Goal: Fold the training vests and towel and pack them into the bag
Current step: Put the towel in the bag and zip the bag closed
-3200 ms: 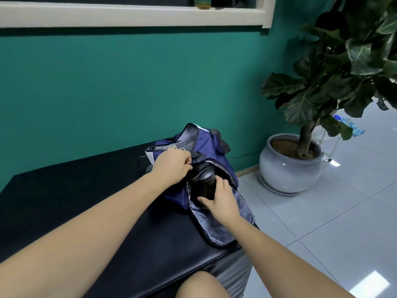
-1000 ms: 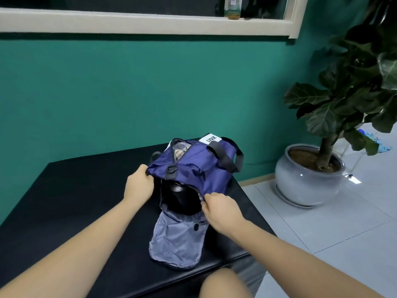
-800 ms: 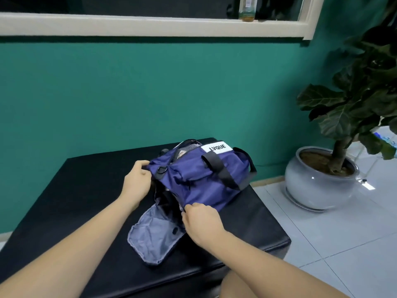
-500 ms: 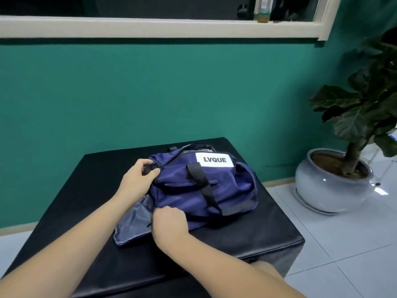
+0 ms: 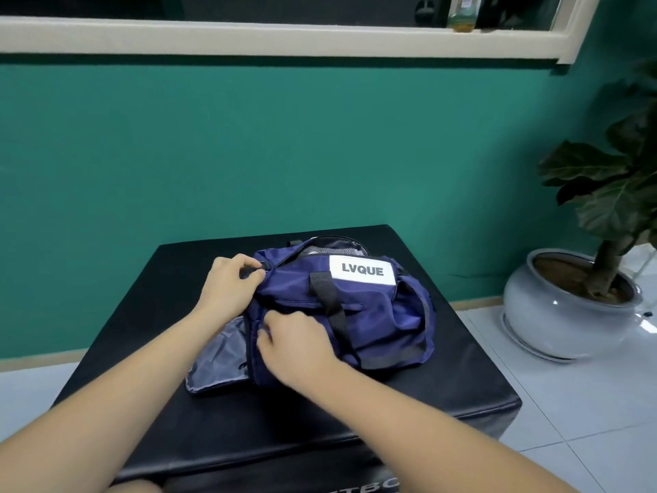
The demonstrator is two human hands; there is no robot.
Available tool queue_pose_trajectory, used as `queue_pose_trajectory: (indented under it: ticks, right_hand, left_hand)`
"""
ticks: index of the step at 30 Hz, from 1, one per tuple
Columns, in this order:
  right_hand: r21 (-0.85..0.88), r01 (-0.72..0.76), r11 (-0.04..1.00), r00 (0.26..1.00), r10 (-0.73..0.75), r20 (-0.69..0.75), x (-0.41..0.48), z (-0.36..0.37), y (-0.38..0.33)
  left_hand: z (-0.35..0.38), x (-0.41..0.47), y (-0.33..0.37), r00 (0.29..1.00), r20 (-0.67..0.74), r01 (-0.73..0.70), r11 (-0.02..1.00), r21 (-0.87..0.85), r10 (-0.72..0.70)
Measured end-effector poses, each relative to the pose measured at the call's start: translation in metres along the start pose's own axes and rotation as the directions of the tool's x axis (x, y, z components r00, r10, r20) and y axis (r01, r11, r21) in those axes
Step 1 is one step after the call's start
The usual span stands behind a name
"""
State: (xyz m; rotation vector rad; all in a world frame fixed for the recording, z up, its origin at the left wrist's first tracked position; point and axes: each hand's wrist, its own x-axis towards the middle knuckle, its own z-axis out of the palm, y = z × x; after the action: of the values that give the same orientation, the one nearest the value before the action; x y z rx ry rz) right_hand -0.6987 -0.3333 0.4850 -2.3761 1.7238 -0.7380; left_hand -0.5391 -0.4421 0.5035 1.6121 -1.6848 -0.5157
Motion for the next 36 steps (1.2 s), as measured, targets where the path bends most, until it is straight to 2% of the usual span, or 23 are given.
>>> queue_pose_trajectory:
  ticks: [5, 9, 11, 14, 19, 25, 28, 33, 36]
  right_hand:
    - [0.030, -0.047, 0.998, 0.982, 0.052, -0.182, 0.016, -0.075, 0.076]
    - [0.151, -0.248, 0.957, 0.908, 0.284, -0.306, 0.031, -0.108, 0.164]
    - [0.239, -0.380, 0.894, 0.853, 0.438, -0.285, 0.037, -0.115, 0.209]
    - [0.216, -0.516, 0.829, 0.823, 0.549, -0.144, 0.046, -0.111, 0.268]
    - [0.171, -0.470, 0.866, 0.883, 0.461, 0.091, 0.073, -0.095, 0.304]
    - [0.105, -0.341, 0.934, 0.920, 0.310, 0.239, 0.108, -0.081, 0.296]
    - [-0.004, -0.292, 0.956, 0.934, 0.286, 0.214, 0.110, -0.081, 0.294]
    - [-0.140, -0.344, 0.929, 0.918, 0.363, 0.158, 0.102, -0.080, 0.307]
    - [-0.054, -0.388, 0.920, 0.901, 0.391, 0.187, 0.098, -0.081, 0.310]
  left_hand:
    - [0.022, 0.011, 0.041, 0.994, -0.023, -0.106, 0.989, 0.101, 0.108]
    - [0.051, 0.022, 0.082, 0.972, 0.054, -0.235, 0.965, 0.119, 0.230]
    - [0.068, 0.026, 0.102, 0.959, 0.094, -0.277, 0.953, 0.121, 0.266]
    - [0.092, 0.032, 0.126, 0.941, 0.176, -0.313, 0.941, 0.131, 0.289]
    - [0.119, 0.040, 0.144, 0.924, 0.286, -0.313, 0.932, 0.182, 0.255]
    - [0.133, 0.047, 0.149, 0.911, 0.340, -0.327, 0.912, 0.247, 0.234]
    - [0.135, 0.050, 0.152, 0.914, 0.341, -0.317, 0.913, 0.255, 0.222]
    - [0.139, 0.051, 0.156, 0.917, 0.344, -0.301, 0.917, 0.261, 0.203]
    - [0.144, 0.051, 0.163, 0.918, 0.345, -0.296, 0.919, 0.260, 0.198]
